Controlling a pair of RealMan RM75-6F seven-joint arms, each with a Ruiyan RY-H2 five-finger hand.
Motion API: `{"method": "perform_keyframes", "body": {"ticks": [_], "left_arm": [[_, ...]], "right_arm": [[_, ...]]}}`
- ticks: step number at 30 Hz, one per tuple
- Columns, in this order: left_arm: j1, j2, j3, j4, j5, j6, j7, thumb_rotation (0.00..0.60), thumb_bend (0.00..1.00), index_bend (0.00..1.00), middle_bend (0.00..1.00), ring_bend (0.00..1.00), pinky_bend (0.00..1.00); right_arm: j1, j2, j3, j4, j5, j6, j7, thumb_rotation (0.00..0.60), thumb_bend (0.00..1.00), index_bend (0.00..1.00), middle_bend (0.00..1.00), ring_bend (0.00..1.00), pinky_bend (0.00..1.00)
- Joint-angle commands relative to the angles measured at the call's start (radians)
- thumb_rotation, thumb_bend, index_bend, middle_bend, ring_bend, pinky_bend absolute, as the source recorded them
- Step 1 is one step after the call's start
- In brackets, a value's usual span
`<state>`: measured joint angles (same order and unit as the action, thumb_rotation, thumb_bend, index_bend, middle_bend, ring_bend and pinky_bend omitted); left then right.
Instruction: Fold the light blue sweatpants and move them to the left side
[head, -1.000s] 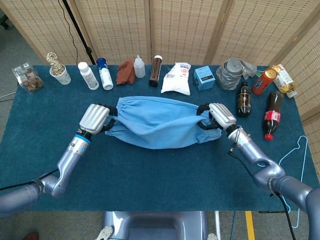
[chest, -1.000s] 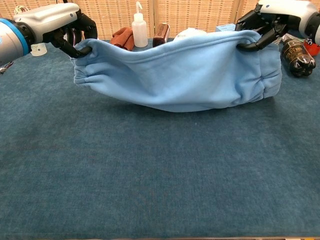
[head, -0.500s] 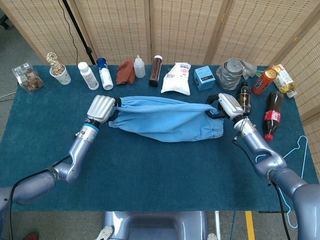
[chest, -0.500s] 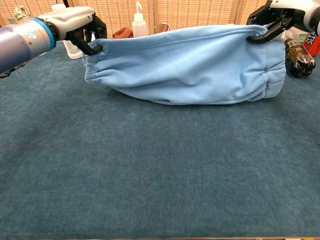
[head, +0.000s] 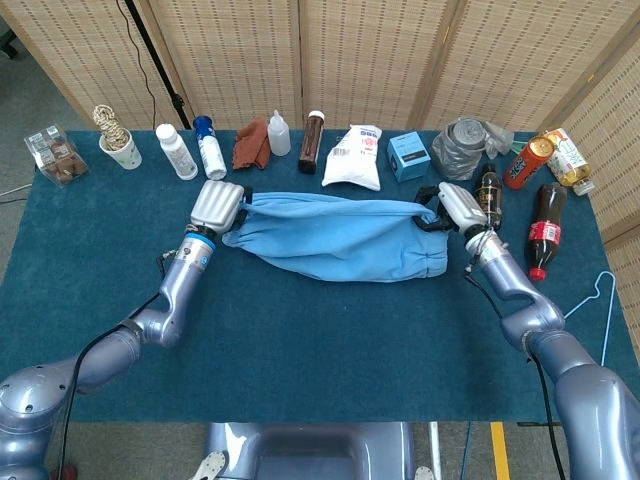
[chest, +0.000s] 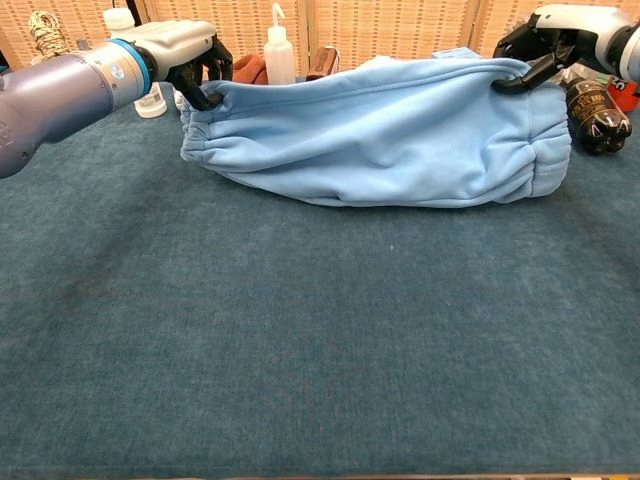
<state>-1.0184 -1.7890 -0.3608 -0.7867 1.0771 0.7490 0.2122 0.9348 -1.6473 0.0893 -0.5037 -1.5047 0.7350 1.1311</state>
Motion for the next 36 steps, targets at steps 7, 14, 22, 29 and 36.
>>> {"method": "perform_keyframes", "body": {"ticks": [7, 14, 22, 29, 36], "left_arm": [[-0.064, -0.069, -0.020, 0.159, -0.034, -0.063, -0.030, 0.600, 0.46, 0.66, 0.59, 0.53, 0.40], [-0.091, -0.101, -0.025, 0.218, -0.025, -0.105, -0.114, 0.600, 0.42, 0.25, 0.08, 0.11, 0.16], [-0.092, -0.112, -0.016, 0.247, 0.017, -0.051, -0.178, 0.600, 0.38, 0.00, 0.00, 0.00, 0.00], [-0.022, -0.009, 0.018, 0.077, 0.084, 0.050, -0.235, 0.600, 0.25, 0.00, 0.00, 0.00, 0.00], [0.101, 0.171, 0.045, -0.233, 0.065, 0.155, -0.112, 0.600, 0.20, 0.00, 0.00, 0.00, 0.00]], "right_arm": [[0.024, -0.053, -0.002, 0.104, 0.005, -0.037, 0.034, 0.600, 0.79, 0.66, 0.49, 0.40, 0.63], [0.034, -0.079, -0.013, 0.159, -0.002, -0.058, 0.063, 0.600, 0.79, 0.63, 0.47, 0.38, 0.61], [0.018, -0.100, -0.036, 0.226, -0.030, 0.032, 0.025, 0.600, 0.00, 0.00, 0.00, 0.00, 0.00], [-0.025, -0.055, -0.020, 0.195, -0.024, 0.197, -0.074, 0.600, 0.00, 0.00, 0.00, 0.00, 0.00], [-0.106, 0.045, -0.039, 0.112, -0.044, 0.346, -0.249, 0.600, 0.00, 0.00, 0.00, 0.00, 0.00]]}}
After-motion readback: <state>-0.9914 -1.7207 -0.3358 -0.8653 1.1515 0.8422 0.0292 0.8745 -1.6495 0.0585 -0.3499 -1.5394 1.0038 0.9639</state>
